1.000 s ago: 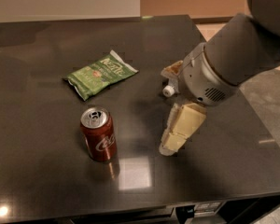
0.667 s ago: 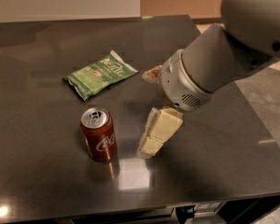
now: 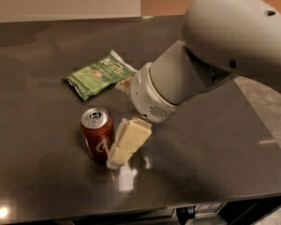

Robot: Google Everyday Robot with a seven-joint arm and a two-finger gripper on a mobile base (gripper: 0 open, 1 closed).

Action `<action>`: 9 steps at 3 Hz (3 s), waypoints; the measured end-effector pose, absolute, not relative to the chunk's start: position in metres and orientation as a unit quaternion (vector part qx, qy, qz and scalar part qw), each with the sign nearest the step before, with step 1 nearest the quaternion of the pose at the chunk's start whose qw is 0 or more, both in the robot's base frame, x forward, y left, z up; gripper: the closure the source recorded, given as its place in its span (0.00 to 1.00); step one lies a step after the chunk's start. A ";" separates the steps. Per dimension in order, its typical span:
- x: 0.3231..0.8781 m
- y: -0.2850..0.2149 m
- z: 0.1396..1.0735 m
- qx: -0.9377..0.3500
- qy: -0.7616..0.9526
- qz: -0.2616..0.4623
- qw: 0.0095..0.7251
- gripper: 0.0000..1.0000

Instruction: Pick coke can

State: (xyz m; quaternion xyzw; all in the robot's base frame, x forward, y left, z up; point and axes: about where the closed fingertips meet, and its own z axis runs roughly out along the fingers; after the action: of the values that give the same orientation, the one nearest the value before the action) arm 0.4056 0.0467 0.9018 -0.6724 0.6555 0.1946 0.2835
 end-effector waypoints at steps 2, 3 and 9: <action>0.394 0.087 0.889 -0.675 0.642 0.230 0.281 0.18; 0.394 0.092 0.891 -0.673 0.639 0.240 0.284 0.41; 0.459 0.014 0.898 -0.801 0.597 0.022 0.039 0.85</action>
Offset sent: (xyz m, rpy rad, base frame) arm -0.0130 0.0557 -0.0191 0.0772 0.0744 0.0567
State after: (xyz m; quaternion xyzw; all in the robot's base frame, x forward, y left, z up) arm 0.4593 0.0138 0.8985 -0.8010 0.5970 0.0215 0.0394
